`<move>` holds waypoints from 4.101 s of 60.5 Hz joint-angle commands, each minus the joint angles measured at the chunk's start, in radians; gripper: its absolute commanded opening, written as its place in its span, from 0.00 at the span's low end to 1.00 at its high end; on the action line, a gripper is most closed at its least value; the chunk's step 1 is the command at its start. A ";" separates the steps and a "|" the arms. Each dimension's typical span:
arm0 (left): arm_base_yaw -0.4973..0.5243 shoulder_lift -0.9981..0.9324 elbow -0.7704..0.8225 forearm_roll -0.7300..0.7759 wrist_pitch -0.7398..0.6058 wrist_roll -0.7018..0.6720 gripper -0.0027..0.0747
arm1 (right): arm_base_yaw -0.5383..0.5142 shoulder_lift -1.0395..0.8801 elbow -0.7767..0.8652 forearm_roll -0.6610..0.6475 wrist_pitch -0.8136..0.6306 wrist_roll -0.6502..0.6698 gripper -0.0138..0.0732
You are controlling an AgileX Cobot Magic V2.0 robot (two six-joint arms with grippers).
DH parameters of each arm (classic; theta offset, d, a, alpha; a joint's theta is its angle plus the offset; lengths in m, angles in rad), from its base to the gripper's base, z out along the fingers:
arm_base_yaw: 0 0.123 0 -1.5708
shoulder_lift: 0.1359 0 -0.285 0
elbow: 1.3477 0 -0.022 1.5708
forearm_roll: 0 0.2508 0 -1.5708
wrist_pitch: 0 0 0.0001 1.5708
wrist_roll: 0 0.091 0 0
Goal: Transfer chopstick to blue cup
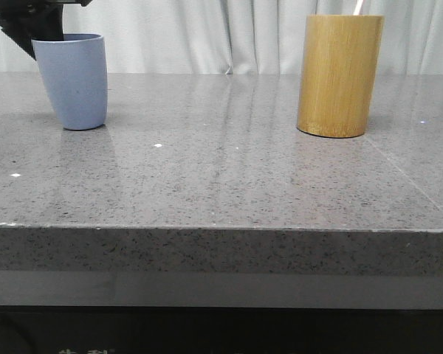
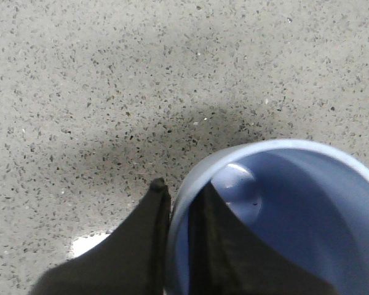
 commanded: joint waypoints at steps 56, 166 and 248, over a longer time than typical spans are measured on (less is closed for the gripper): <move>-0.340 0.008 -0.144 -0.024 -0.141 -0.007 0.01 | 0.002 0.008 -0.033 -0.013 -0.063 -0.008 0.80; -0.336 -0.554 0.216 0.037 -0.276 -0.007 0.51 | 0.002 0.008 -0.033 -0.010 -0.045 -0.008 0.80; -0.336 -1.014 0.786 0.009 -0.373 -0.007 0.51 | 0.038 0.663 -0.587 0.578 -0.146 -0.286 0.68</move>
